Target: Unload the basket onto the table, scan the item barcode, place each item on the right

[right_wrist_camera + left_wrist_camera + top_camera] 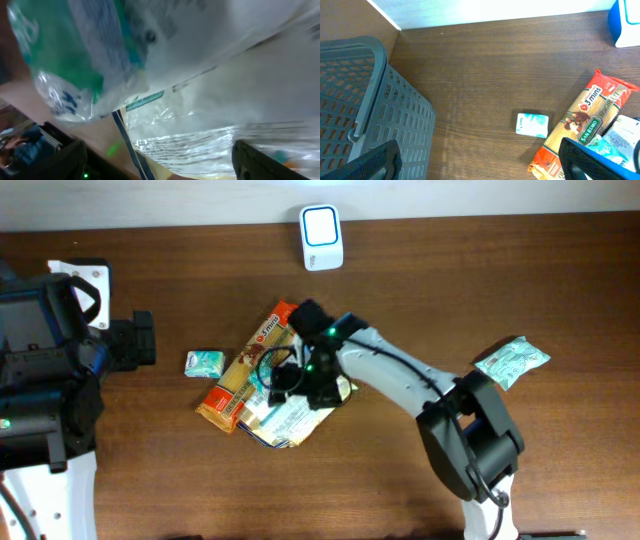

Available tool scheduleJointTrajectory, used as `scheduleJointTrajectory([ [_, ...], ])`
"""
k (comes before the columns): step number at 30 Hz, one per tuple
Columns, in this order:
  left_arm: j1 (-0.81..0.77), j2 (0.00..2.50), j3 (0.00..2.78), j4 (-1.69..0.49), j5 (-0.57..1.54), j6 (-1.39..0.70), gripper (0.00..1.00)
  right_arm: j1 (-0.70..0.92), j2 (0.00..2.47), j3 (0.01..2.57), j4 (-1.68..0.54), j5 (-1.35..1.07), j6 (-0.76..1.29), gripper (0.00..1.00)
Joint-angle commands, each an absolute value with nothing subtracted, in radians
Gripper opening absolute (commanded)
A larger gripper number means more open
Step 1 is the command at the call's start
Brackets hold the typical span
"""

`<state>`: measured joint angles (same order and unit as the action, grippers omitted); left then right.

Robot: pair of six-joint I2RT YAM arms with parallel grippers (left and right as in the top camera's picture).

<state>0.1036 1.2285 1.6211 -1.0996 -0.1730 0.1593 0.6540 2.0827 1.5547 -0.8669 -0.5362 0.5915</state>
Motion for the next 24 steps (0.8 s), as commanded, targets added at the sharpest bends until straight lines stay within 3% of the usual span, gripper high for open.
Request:
scheduleJointTrajectory([
  [1, 0.108, 1.225, 1.624, -1.098, -0.173, 0.144, 0.99, 0.682, 2.102, 1.546, -0.916, -0.509, 0.638, 0.91],
  [4, 0.108, 1.225, 1.624, -1.098, -0.173, 0.144, 0.99, 0.691, 2.102, 1.505, -0.979, -0.511, 0.658, 0.92],
  [12, 0.108, 1.225, 1.624, -1.098, -0.173, 0.144, 0.99, 0.647, 2.103, 1.384, -0.809, -0.57, 0.734, 0.91],
  [14, 0.108, 1.225, 1.624, -1.098, -0.173, 0.144, 0.99, 0.636, 2.103, 1.384, -0.782, -0.569, 0.734, 0.77],
  [15, 0.108, 1.225, 1.624, -1.098, -0.173, 0.144, 0.99, 0.63, 2.103, 1.385, -0.771, -0.572, 0.731, 0.59],
  [16, 0.108, 1.225, 1.624, -1.098, -0.173, 0.144, 0.99, 0.619, 2.103, 1.39, -0.748, -0.599, 0.698, 0.33],
  [18, 0.108, 1.225, 1.624, -1.098, -0.173, 0.144, 0.99, 0.607, 2.103, 1.393, -0.727, -0.619, 0.666, 0.24],
  [20, 0.108, 1.225, 1.624, -1.098, -0.173, 0.144, 0.99, 0.594, 2.103, 1.395, -0.721, -0.628, 0.651, 0.04],
  [24, 0.108, 1.225, 1.624, -1.098, -0.173, 0.144, 0.99, 0.522, 2.058, 1.454, -0.749, -0.594, 0.478, 0.04],
])
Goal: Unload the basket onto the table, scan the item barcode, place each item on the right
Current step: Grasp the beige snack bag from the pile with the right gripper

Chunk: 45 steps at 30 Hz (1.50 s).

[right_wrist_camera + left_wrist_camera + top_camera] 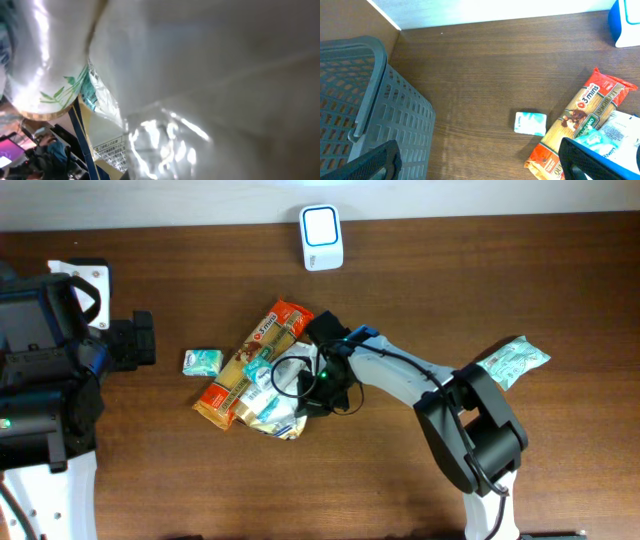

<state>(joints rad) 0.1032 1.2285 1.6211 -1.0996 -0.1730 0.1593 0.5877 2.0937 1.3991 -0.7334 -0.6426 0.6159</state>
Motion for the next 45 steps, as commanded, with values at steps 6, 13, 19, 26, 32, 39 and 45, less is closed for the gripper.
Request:
scheduleJointTrajectory([
  [6, 0.108, 1.225, 1.624, -1.098, -0.173, 0.144, 0.99, 0.39, 2.02, 1.609, -1.068, -0.591, -0.118, 0.04],
  [13, 0.108, 1.225, 1.624, -1.098, -0.173, 0.144, 0.99, 0.284, 2.078, 1.604, -1.092, -0.38, -0.392, 0.2],
  [19, 0.108, 1.225, 1.624, -1.098, -0.173, 0.144, 0.99, 0.138, 2.082, 1.605, -1.041, -0.484, -0.177, 0.73],
  [26, 0.108, 1.225, 1.624, -1.098, -0.173, 0.144, 0.99, 0.078, 2.101, 1.471, -0.881, -0.651, 0.018, 0.75],
  [32, 0.108, 1.225, 1.624, -1.098, -0.173, 0.144, 0.99, 0.089, 2.101, 1.293, -0.71, -0.756, 0.099, 0.73],
  [39, 0.108, 1.225, 1.624, -1.098, -0.173, 0.144, 0.99, 0.138, 2.101, 1.164, -0.369, -0.753, 0.227, 0.71],
  [45, 0.108, 1.225, 1.624, -1.098, -0.173, 0.144, 0.99, 0.177, 2.135, 1.161, -0.307, -0.654, 0.229, 0.32],
])
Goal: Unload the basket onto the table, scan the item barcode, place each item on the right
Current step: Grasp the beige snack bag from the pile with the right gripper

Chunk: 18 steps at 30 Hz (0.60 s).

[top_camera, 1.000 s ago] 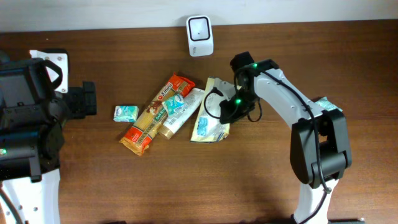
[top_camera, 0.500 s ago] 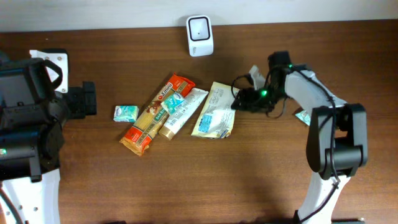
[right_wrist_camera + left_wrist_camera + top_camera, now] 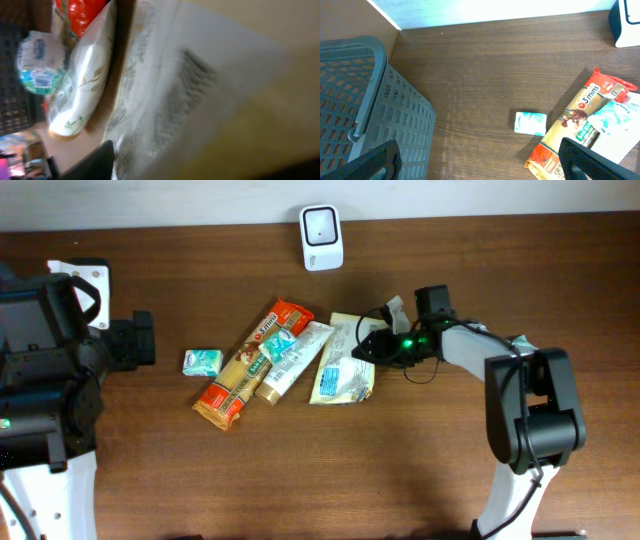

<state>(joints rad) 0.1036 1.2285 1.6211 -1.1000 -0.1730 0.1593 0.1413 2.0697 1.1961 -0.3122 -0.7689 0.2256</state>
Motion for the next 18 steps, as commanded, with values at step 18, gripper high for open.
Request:
scheduleJointTrajectory([
  [18, 0.108, 1.225, 1.624, -1.098, -0.173, 0.144, 0.99, 0.07, 1.829, 1.643, -0.792, -1.116, -0.171, 0.04],
])
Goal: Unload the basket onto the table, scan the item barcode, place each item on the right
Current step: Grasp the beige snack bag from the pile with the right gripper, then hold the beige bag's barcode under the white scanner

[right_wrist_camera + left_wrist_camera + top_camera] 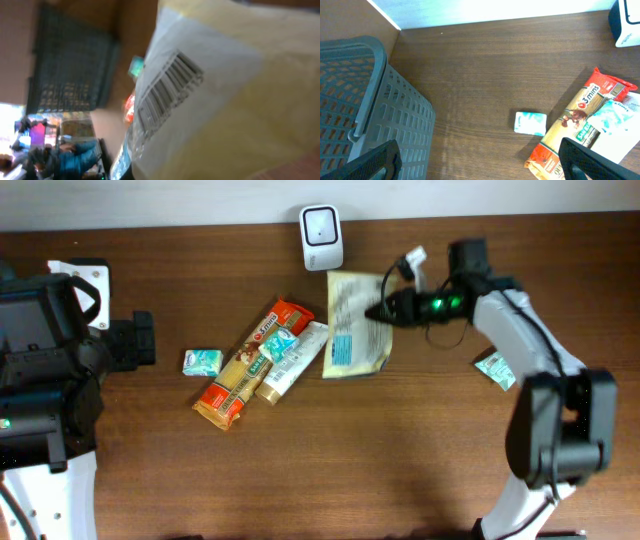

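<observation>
The white scanner [320,225] stands at the table's far edge. Just below and to its right hangs a cream-yellow packet [355,325], and my right gripper [386,309] is shut on its right edge. In the right wrist view the packet [225,100] fills the frame, its barcode [167,90] showing and the fingers hidden behind it. My left gripper [480,167] stays at the left, open, with nothing between its fingers.
An orange pasta pack [245,365], a white-and-green pouch [293,358] and a small teal packet [203,362] lie left of centre. A green packet [495,368] lies at the right. A grey mesh basket [365,105] sits beside the left arm.
My right gripper has carried the yellow packet from the middle of the table up toward the scanner. The barcode now shows in the right wrist view. The left arm has not moved.
My right gripper was down in the pile beside the pasta pack, among plastic wrappers, at the two oldest moments. Then it held the yellow packet to the right of the pile. Now the packet is near the scanner. The left arm stayed still throughout.
</observation>
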Available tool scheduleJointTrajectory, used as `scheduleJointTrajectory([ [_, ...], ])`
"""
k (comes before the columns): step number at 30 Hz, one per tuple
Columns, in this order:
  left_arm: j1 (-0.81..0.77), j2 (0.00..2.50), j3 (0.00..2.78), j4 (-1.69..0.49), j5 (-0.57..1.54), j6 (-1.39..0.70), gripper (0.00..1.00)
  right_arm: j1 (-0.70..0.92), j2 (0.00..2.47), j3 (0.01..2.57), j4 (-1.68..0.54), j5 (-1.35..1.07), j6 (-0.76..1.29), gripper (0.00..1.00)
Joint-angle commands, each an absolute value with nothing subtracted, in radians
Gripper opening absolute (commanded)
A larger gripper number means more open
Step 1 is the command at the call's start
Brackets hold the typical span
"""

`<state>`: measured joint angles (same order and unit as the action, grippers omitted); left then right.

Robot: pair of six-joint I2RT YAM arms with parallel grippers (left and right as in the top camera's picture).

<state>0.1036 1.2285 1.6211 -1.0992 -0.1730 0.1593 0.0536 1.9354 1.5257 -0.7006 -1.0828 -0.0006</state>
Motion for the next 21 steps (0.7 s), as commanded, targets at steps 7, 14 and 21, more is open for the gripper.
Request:
scheduleJointTrajectory([
  [7, 0.108, 1.225, 1.624, -1.098, -0.173, 0.144, 0.99, 0.169, 1.732, 1.758, -1.071, -0.873, -0.442, 0.04],
  [14, 0.108, 1.225, 1.624, -1.098, -0.173, 0.144, 0.99, 0.225, 1.717, 1.758, -1.054, -0.815, -0.494, 0.04],
  [21, 0.108, 1.225, 1.624, -1.098, -0.173, 0.144, 0.99, 0.233, 1.72, 1.758, -0.916, -0.528, -0.493, 0.04],
])
